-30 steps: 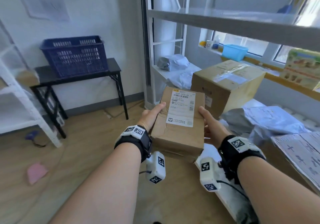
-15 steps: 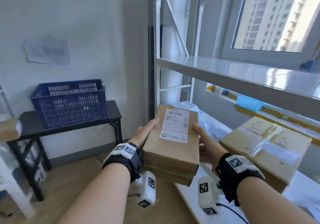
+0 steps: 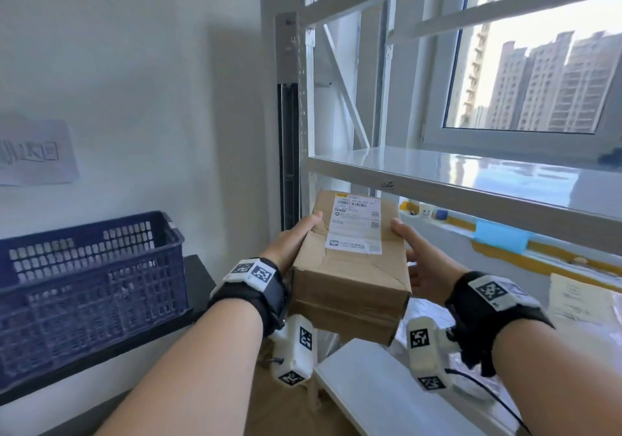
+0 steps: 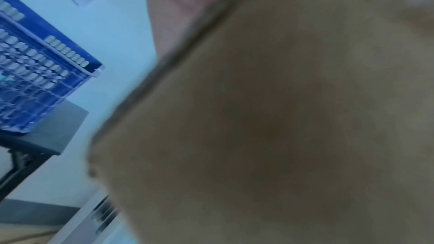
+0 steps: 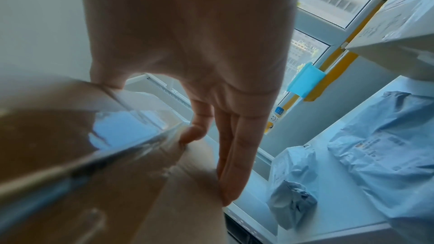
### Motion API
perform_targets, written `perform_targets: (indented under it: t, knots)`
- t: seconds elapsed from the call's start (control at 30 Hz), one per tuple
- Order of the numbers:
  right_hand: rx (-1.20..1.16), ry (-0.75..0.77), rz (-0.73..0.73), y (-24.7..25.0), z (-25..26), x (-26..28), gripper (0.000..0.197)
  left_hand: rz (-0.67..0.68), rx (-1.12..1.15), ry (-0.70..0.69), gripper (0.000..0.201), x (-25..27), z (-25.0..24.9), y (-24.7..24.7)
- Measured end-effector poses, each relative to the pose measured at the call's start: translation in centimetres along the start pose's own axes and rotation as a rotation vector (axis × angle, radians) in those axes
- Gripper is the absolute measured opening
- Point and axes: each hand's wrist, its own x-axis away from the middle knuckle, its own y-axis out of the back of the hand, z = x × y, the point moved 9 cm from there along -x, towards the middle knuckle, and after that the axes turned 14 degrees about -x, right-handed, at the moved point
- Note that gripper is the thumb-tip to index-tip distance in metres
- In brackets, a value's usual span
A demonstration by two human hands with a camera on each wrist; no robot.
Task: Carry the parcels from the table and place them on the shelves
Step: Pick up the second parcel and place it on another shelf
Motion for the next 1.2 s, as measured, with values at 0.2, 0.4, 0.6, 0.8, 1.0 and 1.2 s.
perform_targets:
  t: [0.2, 0.4, 0.6, 0.8, 1.0, 1.2]
  knots:
    - [-0.006, 0.042, -0.097, -2.3, 4.1, -4.3, 0.111, 0.086, 0.009, -0.088, 0.04, -6.8, -3.8, 3.8]
    - [-0.022, 0.118, -0.198, -2.5, 9.1, -8.7, 0.108, 0.152, -0.029, -0.198, 0.047, -12.1, -8.0, 4.5]
    - [-0.017, 0.227, -0.265, -0.9, 16.3, -12.8, 0.101, 0.192, -0.1, -0.344, 0.044, -17.2, -15.2, 4.6]
    - [-0.052, 0.297, -0.307, 1.7, 24.0, -16.2, 0.096, 0.229, -0.097, -0.412, 0.039, -23.6, -22.2, 3.9]
    - [-0.025, 0.33, -0.401, 4.9, 27.9, -18.4, 0.093, 0.293, -0.065, -0.387, 0.034, -30.2, -24.6, 1.6]
    - [-0.029, 0.373, -0.529, 7.9, 29.6, -19.0, 0.083, 0.321, -0.233, -0.34, 0.059, -33.5, -25.9, -1.5]
